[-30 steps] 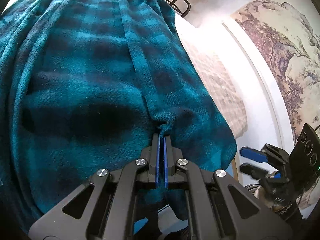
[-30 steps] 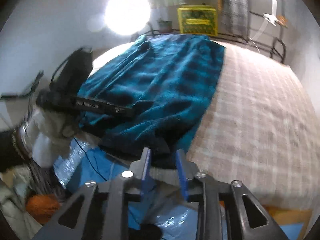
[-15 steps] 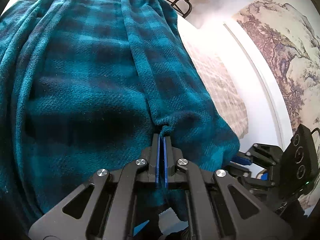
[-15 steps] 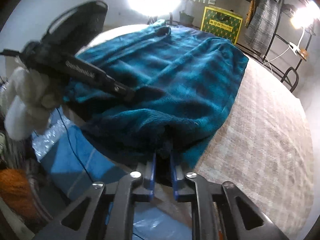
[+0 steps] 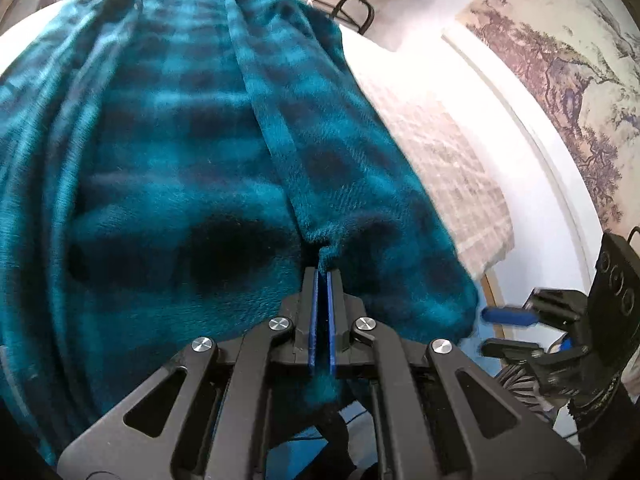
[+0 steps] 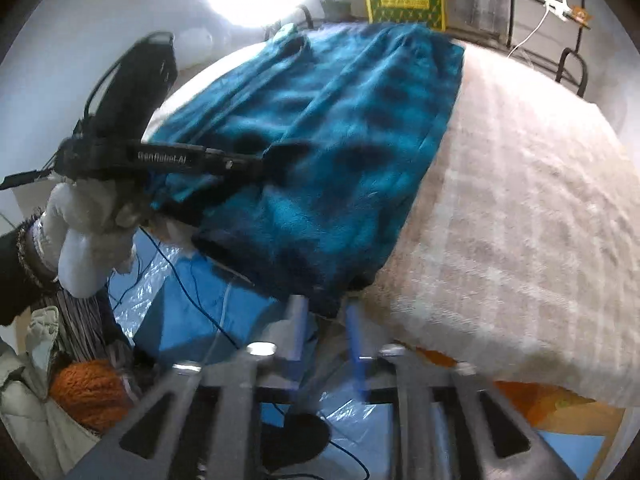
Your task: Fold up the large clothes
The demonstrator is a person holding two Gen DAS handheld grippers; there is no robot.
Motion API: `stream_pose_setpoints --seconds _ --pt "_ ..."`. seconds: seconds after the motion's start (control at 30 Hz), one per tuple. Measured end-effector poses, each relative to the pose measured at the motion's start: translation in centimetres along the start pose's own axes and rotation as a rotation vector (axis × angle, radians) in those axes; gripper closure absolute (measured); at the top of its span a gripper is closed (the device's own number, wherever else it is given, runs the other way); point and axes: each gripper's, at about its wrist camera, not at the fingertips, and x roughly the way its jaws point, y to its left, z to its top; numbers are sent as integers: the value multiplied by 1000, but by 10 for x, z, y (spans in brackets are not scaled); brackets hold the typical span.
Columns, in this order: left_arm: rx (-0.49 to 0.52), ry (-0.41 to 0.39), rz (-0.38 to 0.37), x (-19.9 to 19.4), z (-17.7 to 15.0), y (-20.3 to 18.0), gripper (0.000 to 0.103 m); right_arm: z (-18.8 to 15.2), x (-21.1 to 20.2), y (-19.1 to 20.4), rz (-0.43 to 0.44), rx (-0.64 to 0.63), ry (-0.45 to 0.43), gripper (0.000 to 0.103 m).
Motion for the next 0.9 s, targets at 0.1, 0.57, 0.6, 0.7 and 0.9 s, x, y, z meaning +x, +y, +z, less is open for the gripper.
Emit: stream_pose_setpoints --seconds 0.1,0.57,0.6,0.7,0.9 --pt "40 -60 47 -20 -6 -14 102 -2 -31 -14 58 72 -103 67" --pt "344 36 117 50 -21 -147 46 -11 -81 -105 2 417 -390 54" --pt "351 54 148 57 -22 -149 46 -10 -82 -111 5 431 -399 54" --pt "340 96 214 77 -23 -144 46 -9 -86 -123 8 452 -414 54" --pt "335 68 210 80 -18 -128 76 8 -81 -139 64 455 -432 54"
